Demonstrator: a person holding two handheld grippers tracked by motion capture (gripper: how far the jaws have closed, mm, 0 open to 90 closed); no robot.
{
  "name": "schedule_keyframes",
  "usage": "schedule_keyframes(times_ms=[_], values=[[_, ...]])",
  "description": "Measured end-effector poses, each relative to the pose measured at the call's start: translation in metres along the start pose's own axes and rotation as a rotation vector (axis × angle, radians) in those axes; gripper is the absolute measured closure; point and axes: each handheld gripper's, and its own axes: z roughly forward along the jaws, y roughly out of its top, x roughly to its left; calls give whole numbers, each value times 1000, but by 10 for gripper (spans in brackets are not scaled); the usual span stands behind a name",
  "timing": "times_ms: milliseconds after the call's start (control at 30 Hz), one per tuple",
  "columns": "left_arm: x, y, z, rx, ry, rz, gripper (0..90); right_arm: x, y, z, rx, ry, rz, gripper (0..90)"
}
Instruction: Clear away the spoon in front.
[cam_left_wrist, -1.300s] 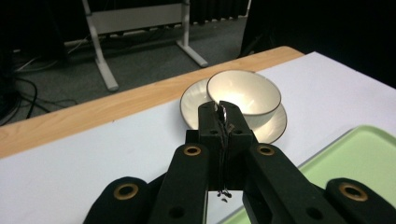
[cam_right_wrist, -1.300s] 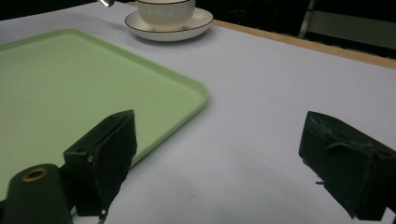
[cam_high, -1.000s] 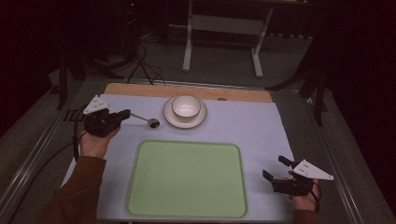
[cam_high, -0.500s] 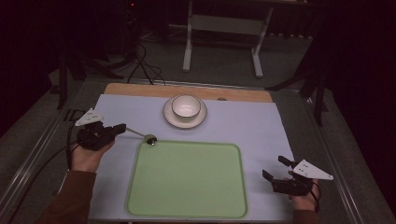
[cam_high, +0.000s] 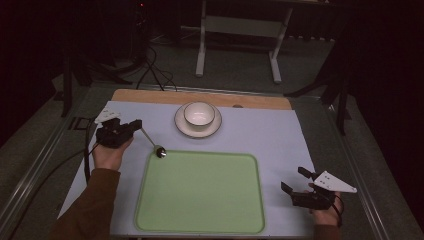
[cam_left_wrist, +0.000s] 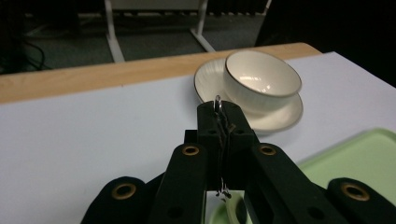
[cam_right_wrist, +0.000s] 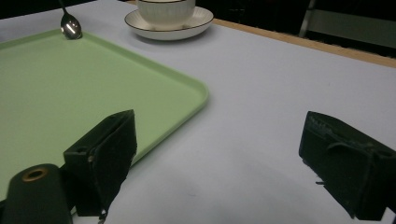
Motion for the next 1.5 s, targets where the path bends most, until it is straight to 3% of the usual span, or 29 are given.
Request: schedule_keyframes(times_ms=[300, 533, 1033, 1300, 1500], values=[[3, 7, 27, -23, 14, -38, 880, 0, 0, 0, 9, -2, -6, 110], [4, 10, 35, -15, -16, -53, 884, 1, 0, 1, 11, -3, -13, 110], [9, 15, 7, -1, -75, -25, 891, 0, 0, 0, -6, 3, -11, 111], [9, 17, -6, 27, -150, -27, 891, 1, 0, 0, -6, 5, -13, 111], [1, 16, -11, 65, -203, 14, 890, 1, 0, 0, -4, 4, -13, 111]])
